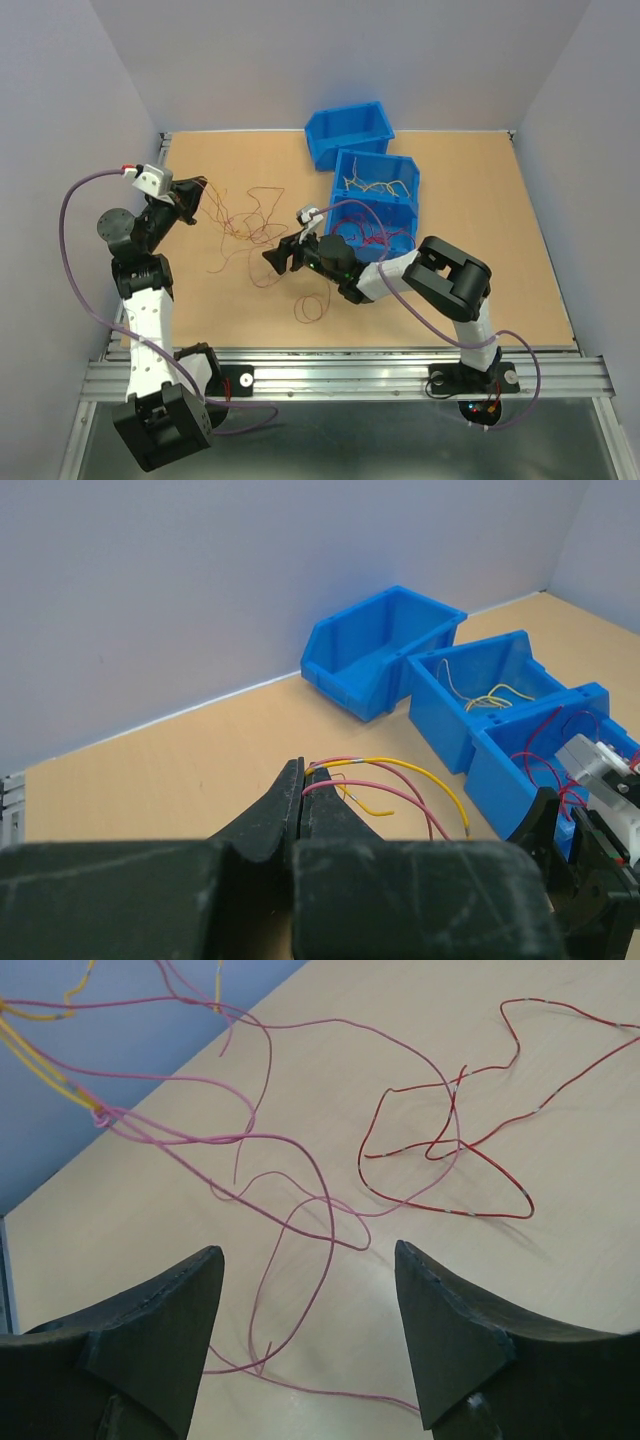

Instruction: Untangle the cables

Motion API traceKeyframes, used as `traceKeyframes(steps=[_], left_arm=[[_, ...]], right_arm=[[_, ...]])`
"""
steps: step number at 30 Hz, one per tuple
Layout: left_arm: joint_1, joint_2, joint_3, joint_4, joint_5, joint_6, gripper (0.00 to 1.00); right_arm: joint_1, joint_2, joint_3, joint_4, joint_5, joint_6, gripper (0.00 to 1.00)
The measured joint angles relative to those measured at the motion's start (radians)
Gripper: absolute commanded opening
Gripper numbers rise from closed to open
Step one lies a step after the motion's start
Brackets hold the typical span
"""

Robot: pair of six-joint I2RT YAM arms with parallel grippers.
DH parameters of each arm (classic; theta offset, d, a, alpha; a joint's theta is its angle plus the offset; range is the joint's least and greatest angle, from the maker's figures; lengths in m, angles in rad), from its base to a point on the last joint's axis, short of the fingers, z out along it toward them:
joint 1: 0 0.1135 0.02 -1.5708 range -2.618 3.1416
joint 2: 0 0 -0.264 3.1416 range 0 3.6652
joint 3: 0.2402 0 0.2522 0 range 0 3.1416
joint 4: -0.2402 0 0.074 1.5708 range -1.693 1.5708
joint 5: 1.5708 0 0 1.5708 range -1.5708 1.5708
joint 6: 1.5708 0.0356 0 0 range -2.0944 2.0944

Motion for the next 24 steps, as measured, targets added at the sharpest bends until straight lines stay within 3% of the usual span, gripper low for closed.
traceKeyframes(steps=[11,13,17,20,21,24], left_arm=[[0.000,-0.039,-0.006,-0.014,-0.028,0.013,0.00],[0.000,-0.039,-0.006,-0.018,-0.034,0.015,0.00],[0.000,-0.039,-0.006,-0.020,-0.041,0.016,0.00],[0.000,-0.039,-0.006,-0.020,-0.053,0.021,0.00],[0.000,-0.039,-0.006,-0.020,-0.058,0.023,0.00],[0.000,-0.031,-0.006,-0.020,-0.072,0.024,0.00]], right_arm=[[0.000,0.025,0.000,-0.005,-0.002,0.140,0.58],[0.000,0.031,0.000,-0.004,-0.013,0.164,0.45],[0.000,0.055,0.000,-0.007,-0.040,0.195,0.34],[0.000,0.067,0.000,-0.017,-0.076,0.214,0.20],[0.000,0.066,0.000,-0.016,-0.085,0.217,0.10],[0.000,0.043,-0.018,-0.017,-0.111,0.227,0.00]])
